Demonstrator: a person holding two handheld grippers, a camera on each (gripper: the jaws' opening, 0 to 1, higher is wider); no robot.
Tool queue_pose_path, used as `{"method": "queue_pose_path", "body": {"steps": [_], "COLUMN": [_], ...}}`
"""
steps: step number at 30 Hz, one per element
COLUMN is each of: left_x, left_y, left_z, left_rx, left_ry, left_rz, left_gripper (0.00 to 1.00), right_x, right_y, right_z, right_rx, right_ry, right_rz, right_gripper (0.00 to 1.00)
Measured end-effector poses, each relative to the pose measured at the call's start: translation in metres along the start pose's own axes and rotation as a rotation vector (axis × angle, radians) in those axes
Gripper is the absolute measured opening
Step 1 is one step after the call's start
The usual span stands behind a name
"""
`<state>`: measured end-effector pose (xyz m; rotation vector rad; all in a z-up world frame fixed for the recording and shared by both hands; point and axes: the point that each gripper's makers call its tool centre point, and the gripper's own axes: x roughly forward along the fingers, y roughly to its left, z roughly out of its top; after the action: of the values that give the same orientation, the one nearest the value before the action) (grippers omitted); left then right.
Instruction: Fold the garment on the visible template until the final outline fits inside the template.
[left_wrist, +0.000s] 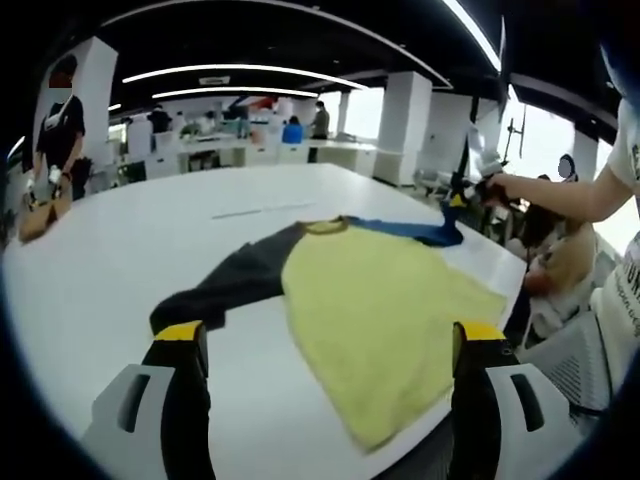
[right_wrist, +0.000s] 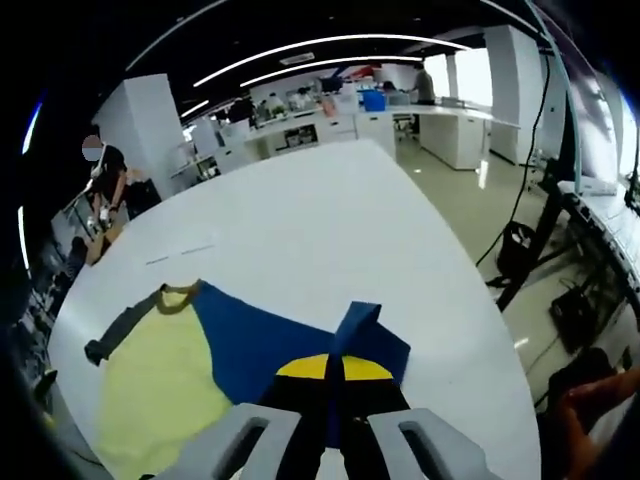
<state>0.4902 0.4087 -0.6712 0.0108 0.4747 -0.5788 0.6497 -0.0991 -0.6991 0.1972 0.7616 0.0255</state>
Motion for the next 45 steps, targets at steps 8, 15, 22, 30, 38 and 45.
{"method": "queue_pose_path", "body": {"steps": [8, 15, 22, 30, 38, 45], "left_x": [0.0, -0.001, -0.001, -0.001, 0.001, 0.003], "left_y": [-0.001, -0.001, 0.0, -0.001, -0.005, -0.007], "left_z": [-0.002, -0.002, -0.003, -0.002, -0.001, -0.002], "left_rx": [0.007, 0.008, 0.01, 0.017, 0.021, 0.025], "left_ry": [0.011, 0.008, 0.008, 0.011, 0.011, 0.012], "left_rz": [-0.002, -0.003, -0.001, -0.004, -0.015, -0.022], "left_gripper": [0.99, 0.99, 0.99, 0.98, 0.98, 0.98], "right_x": [0.007, 0.011, 0.018, 0.025, 0.033, 0.039], "right_y": [0.025, 0.048, 0.069, 0.094, 0.115, 0.136], "right_z": [0.0, 0.001, 0.0, -0.002, -0.006, -0.011], "right_rx": [-0.011, -0.026, -0.048, -0.083, -0.093, -0.113], "right_ry": [0.029, 0.04, 0.052, 0.061, 0.076, 0.086], "right_rz": [0.034, 0.071, 0.097, 0.129, 0.158, 0.173], "right_gripper": [0.0, 0.0, 0.0, 0.0, 0.0, 0.0]}}
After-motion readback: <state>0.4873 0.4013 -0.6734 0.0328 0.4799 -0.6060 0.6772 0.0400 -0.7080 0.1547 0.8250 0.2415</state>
